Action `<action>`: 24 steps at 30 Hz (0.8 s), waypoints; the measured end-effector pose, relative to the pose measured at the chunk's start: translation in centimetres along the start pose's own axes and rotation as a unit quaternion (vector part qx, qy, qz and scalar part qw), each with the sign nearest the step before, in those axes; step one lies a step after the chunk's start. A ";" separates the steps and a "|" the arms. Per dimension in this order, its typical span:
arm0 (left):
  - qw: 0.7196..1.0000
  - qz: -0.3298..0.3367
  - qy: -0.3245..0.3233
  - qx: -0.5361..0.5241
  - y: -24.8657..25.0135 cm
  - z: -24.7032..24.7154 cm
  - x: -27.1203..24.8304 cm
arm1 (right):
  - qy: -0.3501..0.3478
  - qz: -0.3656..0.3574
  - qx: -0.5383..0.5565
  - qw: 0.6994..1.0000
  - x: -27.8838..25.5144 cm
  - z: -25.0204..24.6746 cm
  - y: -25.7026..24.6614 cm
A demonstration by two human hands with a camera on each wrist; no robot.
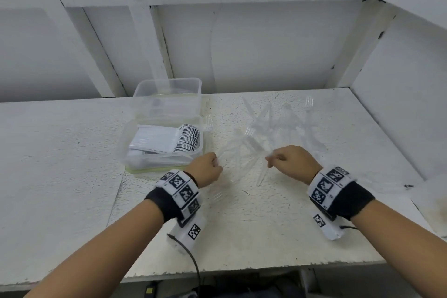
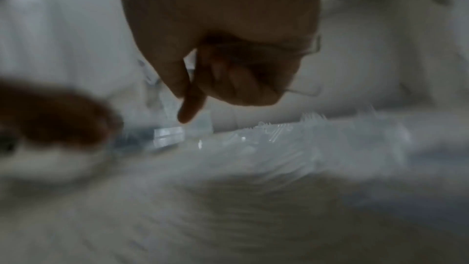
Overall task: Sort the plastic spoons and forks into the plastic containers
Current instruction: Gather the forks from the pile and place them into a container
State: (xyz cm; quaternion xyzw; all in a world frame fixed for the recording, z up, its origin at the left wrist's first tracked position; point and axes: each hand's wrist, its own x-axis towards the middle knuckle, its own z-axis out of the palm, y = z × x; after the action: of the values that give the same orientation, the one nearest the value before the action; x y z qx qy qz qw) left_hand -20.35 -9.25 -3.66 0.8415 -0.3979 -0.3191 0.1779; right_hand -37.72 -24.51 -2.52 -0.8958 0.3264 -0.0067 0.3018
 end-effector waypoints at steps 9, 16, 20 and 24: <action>0.964 -0.002 0.031 -0.265 -2.3 -2.6 -4.4 | -0.107 -0.306 -0.303 0.896 2.5 3.8 -2.9; 0.953 -0.010 0.032 -0.302 -2.9 -2.7 -5.2 | -0.126 -0.268 -0.247 0.923 2.3 2.7 -3.4; 0.941 -0.018 0.030 -0.337 -2.4 -2.7 -5.0 | -0.067 -0.169 -0.071 0.981 1.2 0.0 -2.1; 0.920 -0.010 0.032 -0.390 -1.0 -2.1 -4.4 | 0.002 -0.043 0.200 0.979 1.1 -0.6 -2.1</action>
State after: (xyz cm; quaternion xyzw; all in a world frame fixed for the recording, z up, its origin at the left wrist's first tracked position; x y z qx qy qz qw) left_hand -20.45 -5.10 -0.92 0.7194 -0.2278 -0.4236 0.5011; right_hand -35.81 -24.23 -1.06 -0.8304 0.2802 -0.0861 0.4738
